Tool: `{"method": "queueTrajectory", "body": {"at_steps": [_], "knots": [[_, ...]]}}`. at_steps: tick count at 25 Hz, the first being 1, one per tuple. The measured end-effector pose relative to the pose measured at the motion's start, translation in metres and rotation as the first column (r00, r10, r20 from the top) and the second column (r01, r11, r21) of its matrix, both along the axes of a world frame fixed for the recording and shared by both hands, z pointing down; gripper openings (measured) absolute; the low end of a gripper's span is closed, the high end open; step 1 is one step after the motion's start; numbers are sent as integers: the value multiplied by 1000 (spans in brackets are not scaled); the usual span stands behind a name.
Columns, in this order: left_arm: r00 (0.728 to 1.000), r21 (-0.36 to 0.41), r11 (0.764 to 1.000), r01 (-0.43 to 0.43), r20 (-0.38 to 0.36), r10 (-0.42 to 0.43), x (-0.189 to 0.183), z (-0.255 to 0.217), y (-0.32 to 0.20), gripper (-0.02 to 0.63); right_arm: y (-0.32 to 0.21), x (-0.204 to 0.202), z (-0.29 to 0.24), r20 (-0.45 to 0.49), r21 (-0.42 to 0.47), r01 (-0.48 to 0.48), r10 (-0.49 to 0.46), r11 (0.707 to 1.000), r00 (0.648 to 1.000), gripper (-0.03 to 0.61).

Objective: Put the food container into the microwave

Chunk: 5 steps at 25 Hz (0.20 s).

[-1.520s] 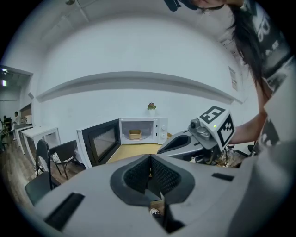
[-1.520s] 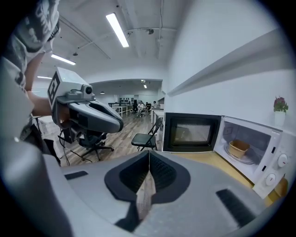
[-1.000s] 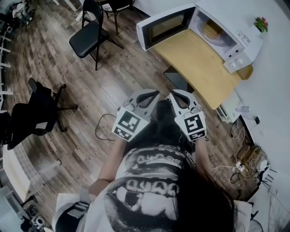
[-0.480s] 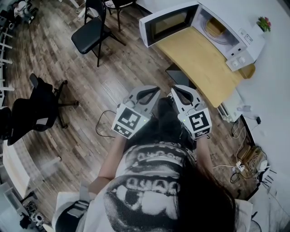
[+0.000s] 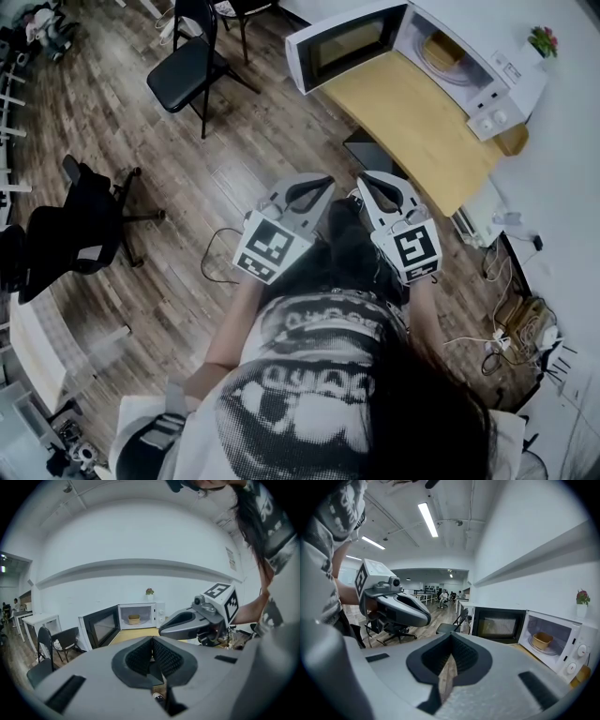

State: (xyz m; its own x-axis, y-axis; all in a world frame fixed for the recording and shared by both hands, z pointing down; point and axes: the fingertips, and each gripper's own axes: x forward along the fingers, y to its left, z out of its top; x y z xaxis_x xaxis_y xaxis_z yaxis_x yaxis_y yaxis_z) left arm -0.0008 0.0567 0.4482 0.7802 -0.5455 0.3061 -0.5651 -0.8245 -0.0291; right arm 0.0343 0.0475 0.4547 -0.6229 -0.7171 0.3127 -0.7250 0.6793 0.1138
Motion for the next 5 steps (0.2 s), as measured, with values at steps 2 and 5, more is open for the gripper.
{"method": "queueTrajectory", "body": {"at_steps": [2, 5], "knots": [[1000, 1, 1000, -1, 1, 1, 0, 0, 1, 0, 0, 1, 0, 2, -1, -3, 3, 1000, 1000, 2], [1000, 3, 1000, -1, 1, 1, -1, -1, 1, 0, 0, 2, -1, 2, -2, -7, 7, 1000, 1000, 2]]}}
